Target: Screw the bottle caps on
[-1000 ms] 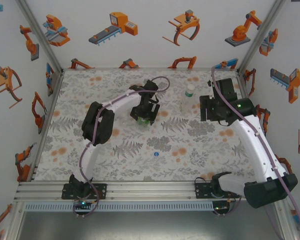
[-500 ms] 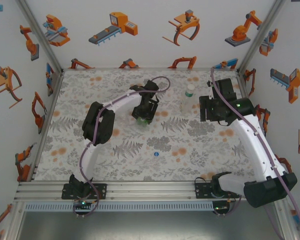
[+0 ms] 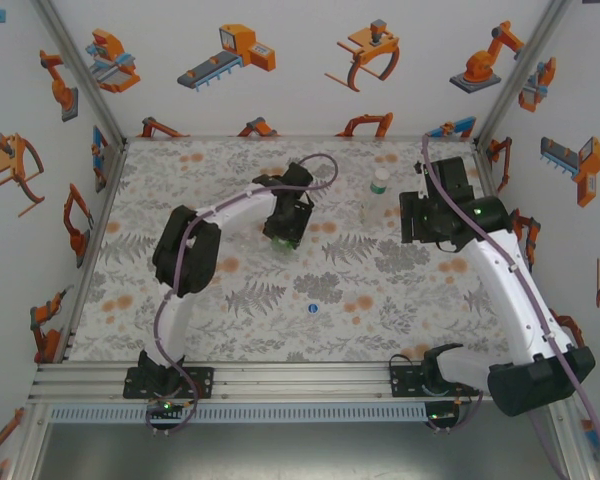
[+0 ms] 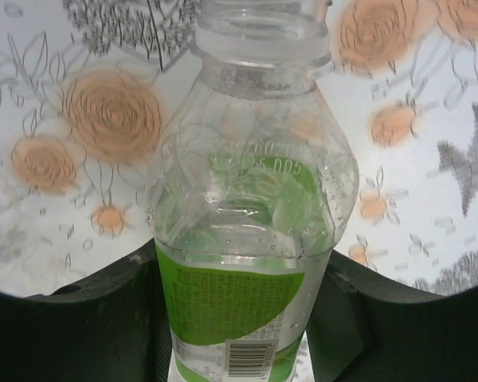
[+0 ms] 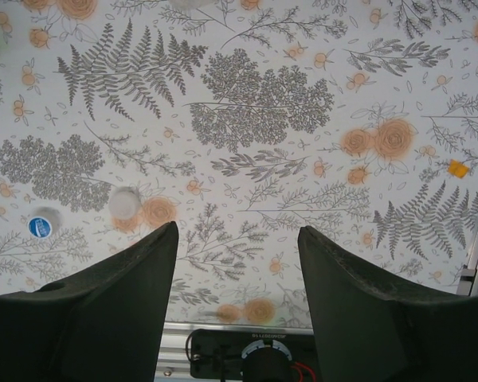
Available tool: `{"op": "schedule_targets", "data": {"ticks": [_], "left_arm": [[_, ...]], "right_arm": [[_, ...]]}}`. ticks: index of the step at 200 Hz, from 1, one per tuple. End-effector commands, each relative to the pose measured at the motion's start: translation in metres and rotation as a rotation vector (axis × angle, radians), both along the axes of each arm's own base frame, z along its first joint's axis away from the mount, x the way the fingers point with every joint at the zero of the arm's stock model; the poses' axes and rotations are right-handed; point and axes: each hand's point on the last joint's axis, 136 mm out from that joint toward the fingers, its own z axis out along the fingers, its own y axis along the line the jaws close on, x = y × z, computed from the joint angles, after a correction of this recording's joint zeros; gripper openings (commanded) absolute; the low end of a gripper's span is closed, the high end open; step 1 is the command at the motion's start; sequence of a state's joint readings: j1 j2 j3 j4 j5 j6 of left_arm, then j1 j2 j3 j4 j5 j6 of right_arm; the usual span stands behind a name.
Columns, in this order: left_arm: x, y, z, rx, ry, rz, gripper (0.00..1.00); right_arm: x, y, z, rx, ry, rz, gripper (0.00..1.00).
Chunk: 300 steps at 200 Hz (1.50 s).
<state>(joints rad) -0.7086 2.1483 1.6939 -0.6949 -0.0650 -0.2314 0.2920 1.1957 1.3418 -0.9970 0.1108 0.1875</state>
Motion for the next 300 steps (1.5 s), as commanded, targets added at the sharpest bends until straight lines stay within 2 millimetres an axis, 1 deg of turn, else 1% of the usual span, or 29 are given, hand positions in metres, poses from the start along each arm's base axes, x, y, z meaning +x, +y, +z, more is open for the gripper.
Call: {"op": "schedule_targets", "data": {"ticks": [1,25,52,78,90,114,134,167,188,205,228,248,279,300], "left_arm": [[0.001,-0.017,0.064,-0.163,-0.137,-0.056,0.14],[-0.012,-0.018,0.101,-0.273,-0.219,-0.097,0.0],[-0.035,-0.018,0.142,-0.413,-0.313,-0.178,0.0],[-0.063,-0.018,0.176,-0.562,-0.4,-0.279,0.0],[-0.079,-0.018,0.191,-0.626,-0.439,-0.343,0.0],[-0.108,-0.016,0.212,-0.719,-0.516,-0.481,0.0],[-0.127,-0.013,0.221,-0.763,-0.581,-0.569,0.0],[-0.154,-0.009,0.231,-0.831,-0.675,-0.69,0.0],[-0.166,-0.006,0.23,-0.85,-0.703,-0.736,0.0],[-0.173,-0.003,0.23,-0.856,-0.719,-0.746,0.0],[-0.183,0.002,0.226,-0.88,-0.728,-0.765,0.0],[-0.191,0.007,0.224,-0.888,-0.739,-0.773,0.0],[-0.2,0.014,0.219,-0.886,-0.735,-0.781,0.0],[-0.207,0.019,0.222,-0.896,-0.746,-0.778,0.0]], "right_arm": [[-0.006,0.003,0.022,0.061,-0.065,0.006,0.58],[-0.011,0.012,0.032,0.123,-0.103,0.037,0.56],[-0.018,0.026,0.043,0.216,-0.149,0.078,0.54],[-0.026,0.04,0.048,0.288,-0.161,0.121,0.53],[-0.029,0.047,0.048,0.308,-0.155,0.142,0.53],[-0.035,0.062,0.042,0.328,-0.133,0.181,0.52],[-0.041,0.076,0.031,0.319,-0.101,0.217,0.52],[-0.051,0.096,0.003,0.273,-0.032,0.255,0.51],[-0.06,0.106,-0.017,0.258,0.015,0.267,0.5],[-0.067,0.108,-0.036,0.215,0.059,0.263,0.5],[-0.076,0.106,-0.065,0.148,0.127,0.242,0.49],[-0.08,0.106,-0.083,0.118,0.159,0.228,0.49],[-0.082,0.114,-0.1,0.122,0.182,0.219,0.48],[-0.08,0.123,-0.107,0.122,0.191,0.225,0.48]]}}
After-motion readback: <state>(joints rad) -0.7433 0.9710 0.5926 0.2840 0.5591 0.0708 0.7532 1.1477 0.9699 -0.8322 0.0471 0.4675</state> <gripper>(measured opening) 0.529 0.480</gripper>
